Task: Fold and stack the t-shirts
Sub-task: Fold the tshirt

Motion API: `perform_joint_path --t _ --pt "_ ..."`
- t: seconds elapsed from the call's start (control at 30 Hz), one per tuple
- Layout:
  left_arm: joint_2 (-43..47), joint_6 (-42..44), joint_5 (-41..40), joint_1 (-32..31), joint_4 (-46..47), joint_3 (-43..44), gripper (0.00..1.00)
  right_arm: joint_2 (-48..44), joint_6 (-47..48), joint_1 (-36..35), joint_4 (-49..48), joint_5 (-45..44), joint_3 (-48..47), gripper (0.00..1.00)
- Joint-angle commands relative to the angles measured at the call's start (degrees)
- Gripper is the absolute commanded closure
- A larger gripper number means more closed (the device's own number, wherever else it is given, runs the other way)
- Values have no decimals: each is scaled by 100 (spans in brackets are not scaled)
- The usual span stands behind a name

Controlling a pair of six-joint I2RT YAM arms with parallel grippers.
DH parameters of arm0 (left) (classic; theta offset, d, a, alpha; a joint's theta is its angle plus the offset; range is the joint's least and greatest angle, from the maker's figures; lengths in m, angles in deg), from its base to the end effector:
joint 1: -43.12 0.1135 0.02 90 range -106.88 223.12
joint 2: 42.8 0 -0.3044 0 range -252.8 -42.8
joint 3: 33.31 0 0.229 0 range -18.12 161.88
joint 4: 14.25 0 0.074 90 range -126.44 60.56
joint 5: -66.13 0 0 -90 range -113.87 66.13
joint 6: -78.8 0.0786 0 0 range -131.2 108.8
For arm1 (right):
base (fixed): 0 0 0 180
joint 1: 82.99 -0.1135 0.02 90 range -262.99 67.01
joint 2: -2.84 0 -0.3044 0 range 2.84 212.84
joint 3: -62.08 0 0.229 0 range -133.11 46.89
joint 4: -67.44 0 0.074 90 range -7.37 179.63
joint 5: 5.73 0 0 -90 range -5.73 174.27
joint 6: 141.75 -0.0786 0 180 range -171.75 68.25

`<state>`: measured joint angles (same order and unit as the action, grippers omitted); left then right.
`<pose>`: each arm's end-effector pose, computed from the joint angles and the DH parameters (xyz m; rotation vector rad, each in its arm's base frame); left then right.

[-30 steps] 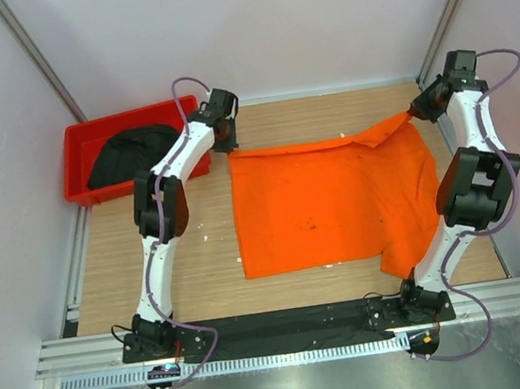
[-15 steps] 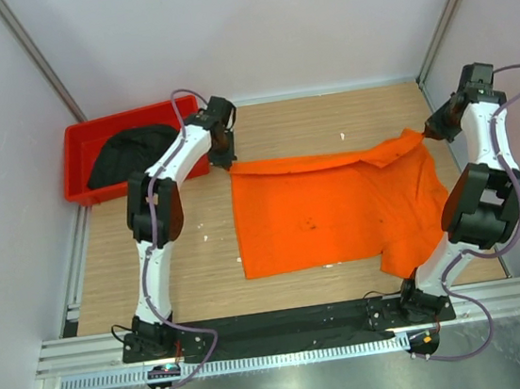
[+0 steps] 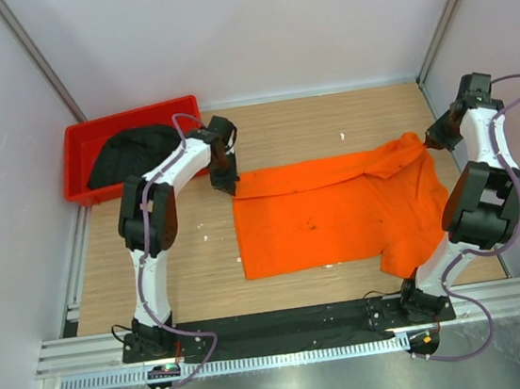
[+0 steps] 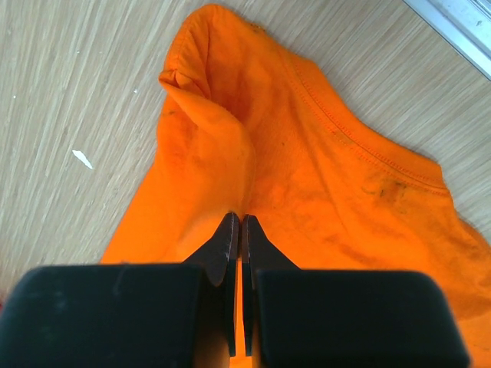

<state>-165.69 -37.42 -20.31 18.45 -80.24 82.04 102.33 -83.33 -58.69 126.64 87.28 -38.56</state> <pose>0.4119 -0.1946 0.1929 -0.0262 2.8970 -0.2614 0.3479 -0.1525 0.2889 1.1945 2.2937 0.1148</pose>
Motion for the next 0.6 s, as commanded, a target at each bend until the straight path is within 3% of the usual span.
perform_joint_path --t 0.0,0.57 --pt "274 -138 242 -73 132 -102 100 1 99 32 -261 -142 55 99" --pt "125 -173 234 -100 159 -146 100 308 169 40 -665 -222 231 99"
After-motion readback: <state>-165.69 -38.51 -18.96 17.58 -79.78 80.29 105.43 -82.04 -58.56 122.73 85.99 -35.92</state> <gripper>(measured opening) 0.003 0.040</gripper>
